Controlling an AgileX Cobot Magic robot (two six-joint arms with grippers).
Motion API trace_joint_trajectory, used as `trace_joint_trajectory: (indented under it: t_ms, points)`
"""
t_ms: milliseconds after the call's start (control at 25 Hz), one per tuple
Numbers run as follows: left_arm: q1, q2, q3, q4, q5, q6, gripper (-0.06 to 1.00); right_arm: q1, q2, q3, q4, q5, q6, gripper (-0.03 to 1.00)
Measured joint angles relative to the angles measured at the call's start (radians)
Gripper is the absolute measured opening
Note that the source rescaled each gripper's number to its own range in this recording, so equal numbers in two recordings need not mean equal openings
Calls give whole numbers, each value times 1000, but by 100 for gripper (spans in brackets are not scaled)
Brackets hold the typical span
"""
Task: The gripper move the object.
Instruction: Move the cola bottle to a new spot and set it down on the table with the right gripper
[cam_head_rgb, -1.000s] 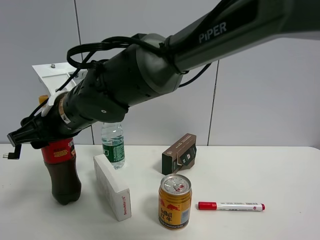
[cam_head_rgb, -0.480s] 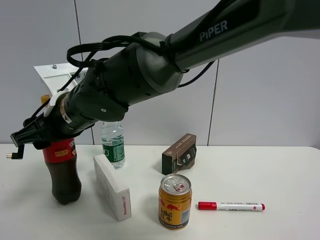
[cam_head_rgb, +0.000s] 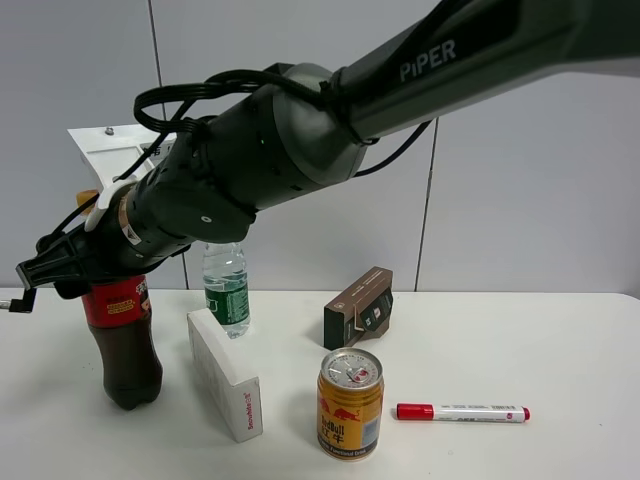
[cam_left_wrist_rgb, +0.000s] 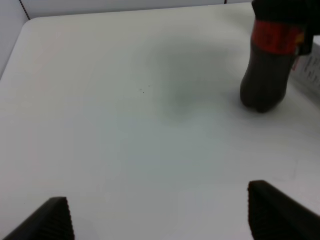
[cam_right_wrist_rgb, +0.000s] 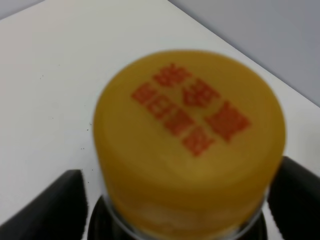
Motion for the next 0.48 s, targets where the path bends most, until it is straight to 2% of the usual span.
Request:
trace_joint_trajectory:
  t_ms: [80,160,280,480]
  points:
    - [0,0,0,0,0,0,100,0,0,0,1,0,-1,81]
    - [0,0,0,0,0,0,100,0,0,0,1,7,-1,94]
    - [0,0,0,0,0,0,100,0,-3,0,1,31,-1,99]
    - [0,0,0,0,0,0,100,6,-42,0,1,62,-1,100]
